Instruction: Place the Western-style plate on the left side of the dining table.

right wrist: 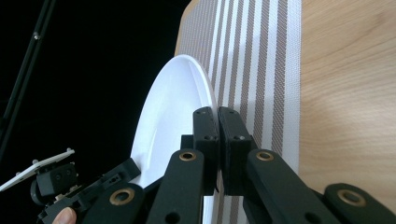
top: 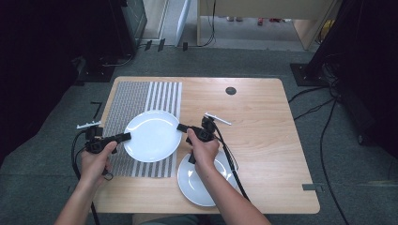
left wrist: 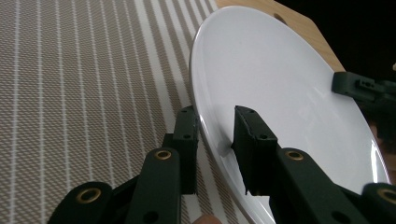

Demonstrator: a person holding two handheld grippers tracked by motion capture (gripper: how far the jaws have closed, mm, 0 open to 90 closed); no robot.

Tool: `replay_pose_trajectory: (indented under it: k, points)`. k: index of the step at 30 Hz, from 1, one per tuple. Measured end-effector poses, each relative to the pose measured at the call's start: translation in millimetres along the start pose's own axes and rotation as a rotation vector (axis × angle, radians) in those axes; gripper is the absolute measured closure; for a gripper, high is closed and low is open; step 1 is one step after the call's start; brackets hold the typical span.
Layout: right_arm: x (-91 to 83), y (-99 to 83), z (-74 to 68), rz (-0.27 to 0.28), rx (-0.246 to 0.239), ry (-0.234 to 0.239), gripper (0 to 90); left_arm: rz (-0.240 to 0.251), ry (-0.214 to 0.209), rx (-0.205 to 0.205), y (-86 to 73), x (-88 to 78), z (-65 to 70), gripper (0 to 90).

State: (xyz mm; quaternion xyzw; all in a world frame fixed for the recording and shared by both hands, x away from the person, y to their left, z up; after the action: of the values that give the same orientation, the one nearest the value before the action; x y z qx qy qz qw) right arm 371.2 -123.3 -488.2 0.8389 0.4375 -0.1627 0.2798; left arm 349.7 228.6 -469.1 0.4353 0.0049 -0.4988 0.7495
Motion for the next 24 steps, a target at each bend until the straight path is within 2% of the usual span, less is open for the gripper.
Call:
replay_pose_trajectory:
  k: [4,5,6,8,10,14,16,19,20,21,24]
  points:
    - [12.4,2.8,-2.4,0.004,0.016,-0.003,88.3,0.016,0.014,-0.017,5.9,2.5,-10.1,72.5]
    - [22.5,5.5,-3.8,0.010,0.010,-0.019,88.2,0.021,0.022,-0.030,7.9,4.5,-14.5,72.7]
    - [25.8,6.2,-4.1,0.018,0.011,-0.026,88.3,0.016,0.032,-0.040,10.4,8.5,-20.4,72.5]
    - [30.0,7.1,-3.9,0.028,0.017,-0.033,88.3,0.015,0.039,-0.047,11.5,10.7,-23.9,72.4]
    - [43.9,9.3,-1.6,0.045,0.030,-0.049,88.3,0.019,0.060,-0.081,14.7,17.1,-34.5,72.4]
    - [57.9,10.0,2.5,0.039,0.053,-0.063,88.3,0.034,0.084,-0.102,18.2,21.0,-42.3,73.3]
    - [69.5,11.3,5.6,0.040,0.066,-0.096,88.2,0.044,0.091,-0.109,21.4,23.7,-45.9,73.8]
    - [72.0,13.9,2.9,0.058,0.062,-0.108,88.3,0.038,0.112,-0.110,25.6,28.8,-49.1,73.1]
    - [75.1,18.3,-1.9,0.073,0.044,-0.115,88.2,0.038,0.116,-0.127,27.5,30.8,-52.2,72.5]
    - [75.1,18.3,-1.9,0.073,0.044,-0.115,88.2,0.038,0.116,-0.127,27.5,30.8,-52.2,72.4]
    - [81.6,23.0,-5.7,0.069,0.056,-0.131,88.2,0.051,0.116,-0.168,29.9,33.5,-60.2,72.7]
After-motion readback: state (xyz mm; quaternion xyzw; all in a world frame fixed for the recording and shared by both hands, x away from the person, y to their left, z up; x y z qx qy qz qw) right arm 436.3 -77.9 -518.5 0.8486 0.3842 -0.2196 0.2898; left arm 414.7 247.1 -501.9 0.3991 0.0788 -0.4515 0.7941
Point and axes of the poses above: each handheld gripper's, and its own axes: x roughly forward along the jaws, y roughly out of its top, z roughly to its right, the point moved 1 cm from there along x, roughly forward along the jaws, and after that the axes turned 11 degrees about -y, right-handed, at the moved point
